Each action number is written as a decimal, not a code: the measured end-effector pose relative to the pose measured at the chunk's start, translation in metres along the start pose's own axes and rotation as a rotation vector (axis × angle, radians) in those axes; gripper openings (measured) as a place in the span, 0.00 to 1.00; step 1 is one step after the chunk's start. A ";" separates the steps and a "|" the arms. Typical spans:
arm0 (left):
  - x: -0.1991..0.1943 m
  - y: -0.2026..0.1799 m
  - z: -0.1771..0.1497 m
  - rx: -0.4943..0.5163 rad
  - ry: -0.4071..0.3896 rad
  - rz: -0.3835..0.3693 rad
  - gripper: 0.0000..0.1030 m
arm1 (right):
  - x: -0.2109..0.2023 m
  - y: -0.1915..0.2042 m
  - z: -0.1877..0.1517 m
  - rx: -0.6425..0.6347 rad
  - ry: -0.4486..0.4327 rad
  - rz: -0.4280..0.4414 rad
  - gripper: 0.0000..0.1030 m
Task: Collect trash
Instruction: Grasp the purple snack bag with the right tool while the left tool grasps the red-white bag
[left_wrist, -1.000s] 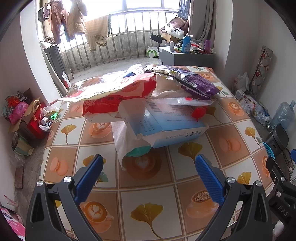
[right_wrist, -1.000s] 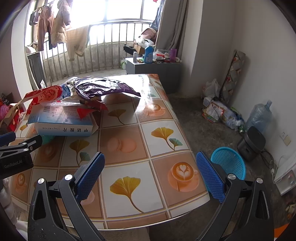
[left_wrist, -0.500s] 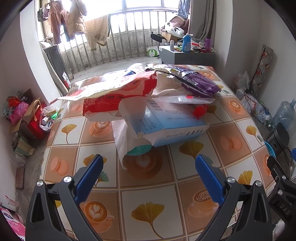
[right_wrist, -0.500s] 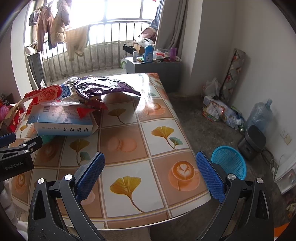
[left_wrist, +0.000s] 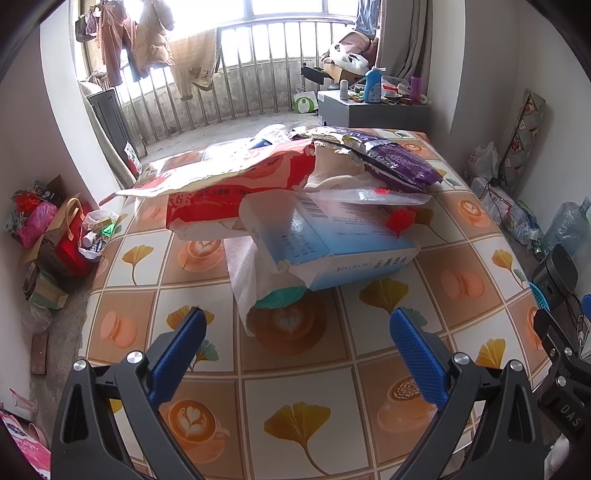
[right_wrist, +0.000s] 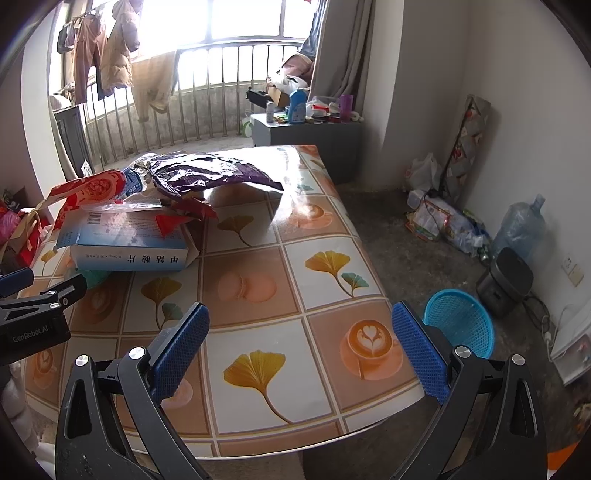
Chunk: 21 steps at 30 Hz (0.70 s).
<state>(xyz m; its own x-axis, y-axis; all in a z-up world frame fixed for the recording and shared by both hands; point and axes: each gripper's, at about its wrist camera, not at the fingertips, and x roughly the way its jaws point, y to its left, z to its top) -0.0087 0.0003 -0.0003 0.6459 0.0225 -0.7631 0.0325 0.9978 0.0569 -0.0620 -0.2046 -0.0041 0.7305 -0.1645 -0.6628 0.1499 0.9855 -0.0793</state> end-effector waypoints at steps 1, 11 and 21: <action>0.000 0.001 0.000 -0.002 -0.001 0.000 0.94 | 0.000 0.001 0.000 0.001 0.000 0.001 0.92; -0.010 0.027 0.009 -0.009 -0.083 -0.067 0.94 | -0.009 0.007 0.015 0.039 -0.068 0.070 0.92; -0.028 0.102 0.014 -0.135 -0.337 -0.325 0.94 | 0.001 0.023 0.057 0.020 -0.131 0.202 0.92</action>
<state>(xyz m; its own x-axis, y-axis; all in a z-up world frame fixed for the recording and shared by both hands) -0.0131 0.1005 0.0355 0.8306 -0.2906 -0.4750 0.1890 0.9495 -0.2504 -0.0203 -0.1845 0.0357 0.8269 0.0304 -0.5615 0.0045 0.9981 0.0606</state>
